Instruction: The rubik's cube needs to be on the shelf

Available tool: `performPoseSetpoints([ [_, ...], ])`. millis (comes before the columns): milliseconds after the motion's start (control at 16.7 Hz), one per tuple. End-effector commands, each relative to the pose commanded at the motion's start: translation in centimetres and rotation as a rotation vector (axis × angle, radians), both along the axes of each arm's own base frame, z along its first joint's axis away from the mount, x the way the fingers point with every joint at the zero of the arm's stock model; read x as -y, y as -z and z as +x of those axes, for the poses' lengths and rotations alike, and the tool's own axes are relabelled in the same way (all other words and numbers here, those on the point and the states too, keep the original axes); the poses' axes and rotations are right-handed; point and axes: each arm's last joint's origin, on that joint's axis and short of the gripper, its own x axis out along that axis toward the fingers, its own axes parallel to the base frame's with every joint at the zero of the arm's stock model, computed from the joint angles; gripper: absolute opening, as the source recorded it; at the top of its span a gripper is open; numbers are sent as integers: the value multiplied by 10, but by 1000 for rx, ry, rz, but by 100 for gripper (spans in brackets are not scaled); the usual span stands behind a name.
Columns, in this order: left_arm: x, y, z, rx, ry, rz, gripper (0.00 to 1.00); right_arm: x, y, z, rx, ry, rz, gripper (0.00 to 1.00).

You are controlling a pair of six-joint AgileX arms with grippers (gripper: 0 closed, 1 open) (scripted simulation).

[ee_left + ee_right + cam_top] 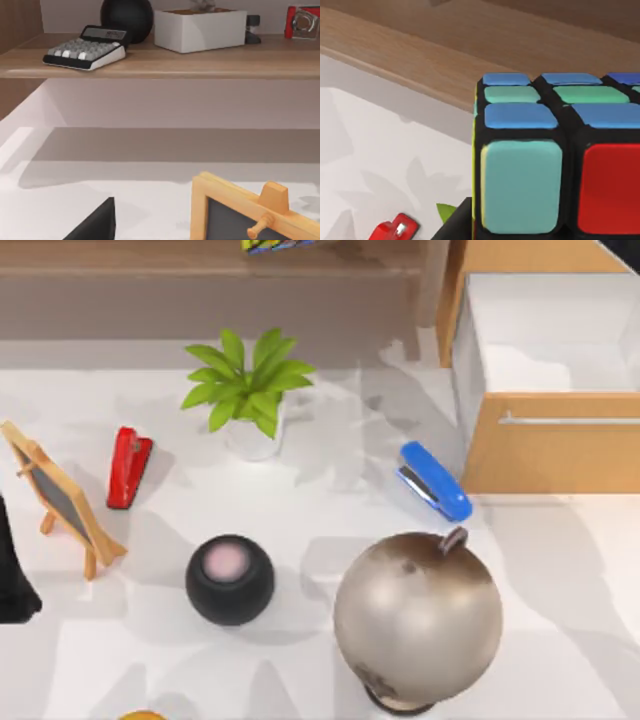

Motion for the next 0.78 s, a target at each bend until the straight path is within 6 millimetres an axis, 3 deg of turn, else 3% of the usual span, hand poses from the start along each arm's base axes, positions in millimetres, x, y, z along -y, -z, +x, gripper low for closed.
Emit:
performPoseSetpoints([
  [180, 0, 0, 0, 0, 0, 0, 100, -37, 12, 4, 228, 2, 79, 0],
  [360, 0, 0, 0, 0, 0, 0, 100, -61, 33, 8, 465, 71, 157, 0],
  [540, 0, 0, 0, 0, 0, 0, 100, -71, 67, 3, 646, 186, 200, 0],
  [780, 0, 0, 0, 0, 0, 0, 100, -66, 123, -12, 764, 358, 172, 0],
])
